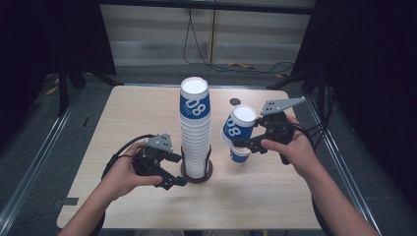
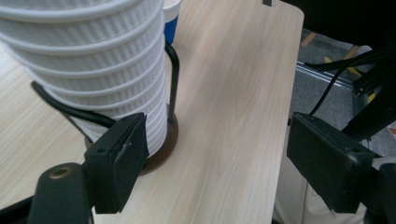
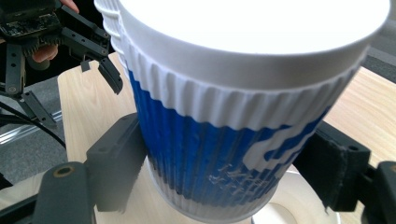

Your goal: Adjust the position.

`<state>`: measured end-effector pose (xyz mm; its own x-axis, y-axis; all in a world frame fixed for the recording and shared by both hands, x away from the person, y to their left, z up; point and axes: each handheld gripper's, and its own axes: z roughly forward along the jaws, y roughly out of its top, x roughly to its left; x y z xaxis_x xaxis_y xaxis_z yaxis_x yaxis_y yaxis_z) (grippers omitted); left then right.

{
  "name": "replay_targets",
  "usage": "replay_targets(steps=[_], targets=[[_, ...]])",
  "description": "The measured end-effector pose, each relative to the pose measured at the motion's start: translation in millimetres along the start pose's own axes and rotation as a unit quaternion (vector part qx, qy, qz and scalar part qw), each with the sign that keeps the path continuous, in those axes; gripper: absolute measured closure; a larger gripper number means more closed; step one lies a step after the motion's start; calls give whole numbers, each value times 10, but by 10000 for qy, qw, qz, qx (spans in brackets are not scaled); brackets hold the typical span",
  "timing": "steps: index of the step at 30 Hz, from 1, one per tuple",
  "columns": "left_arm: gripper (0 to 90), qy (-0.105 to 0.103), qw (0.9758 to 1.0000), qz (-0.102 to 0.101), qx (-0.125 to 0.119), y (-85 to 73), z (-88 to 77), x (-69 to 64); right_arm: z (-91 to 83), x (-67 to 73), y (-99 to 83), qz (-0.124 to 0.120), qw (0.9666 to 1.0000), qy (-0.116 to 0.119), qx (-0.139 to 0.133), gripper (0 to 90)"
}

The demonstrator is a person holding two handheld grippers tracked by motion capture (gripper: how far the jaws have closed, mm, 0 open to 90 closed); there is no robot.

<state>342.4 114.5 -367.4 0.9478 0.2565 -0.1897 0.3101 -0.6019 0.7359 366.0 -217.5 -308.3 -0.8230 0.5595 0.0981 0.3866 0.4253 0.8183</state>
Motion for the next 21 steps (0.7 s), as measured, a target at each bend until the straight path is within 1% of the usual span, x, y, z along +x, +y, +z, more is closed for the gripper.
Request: replay_targets(steps=[3,4,5,7,9,12,13,15,16,17,18,21], targets=[[205,-44,10000,26,-50,5,41,-22,20,2,-29,22,10000,5,4,207],[205,-41,10000,22,-6,11,46,-32,23,2,-39,23,10000,9,15,207],[205,-73,9999,33,-62,13,64,-36,29,2,-49,31,10000,34,5,207],[205,-85,9999,78,11,27,78,-53,35,12,-65,33,10000,37,7,207],[205,-116,9999,84,-38,39,107,-70,46,28,-78,13,10000,59,11,207],[205,-157,9998,120,32,74,142,-88,67,49,-95,-12,10000,88,38,207],[205,-183,9998,116,6,83,164,-98,73,51,-102,-20,9999,99,43,207],[205,-192,9996,190,54,103,201,-118,79,55,-119,-12,9999,122,40,207],[205,-163,9997,193,57,109,224,-128,79,60,-130,15,9999,138,37,207],[205,-193,9996,179,45,118,249,-141,83,60,-145,6,9999,146,26,208],[205,-220,9994,243,88,128,267,-144,84,63,-158,15,9999,147,46,208],[205,-276,9992,257,113,163,324,-174,89,64,-201,9,9999,152,83,207]])
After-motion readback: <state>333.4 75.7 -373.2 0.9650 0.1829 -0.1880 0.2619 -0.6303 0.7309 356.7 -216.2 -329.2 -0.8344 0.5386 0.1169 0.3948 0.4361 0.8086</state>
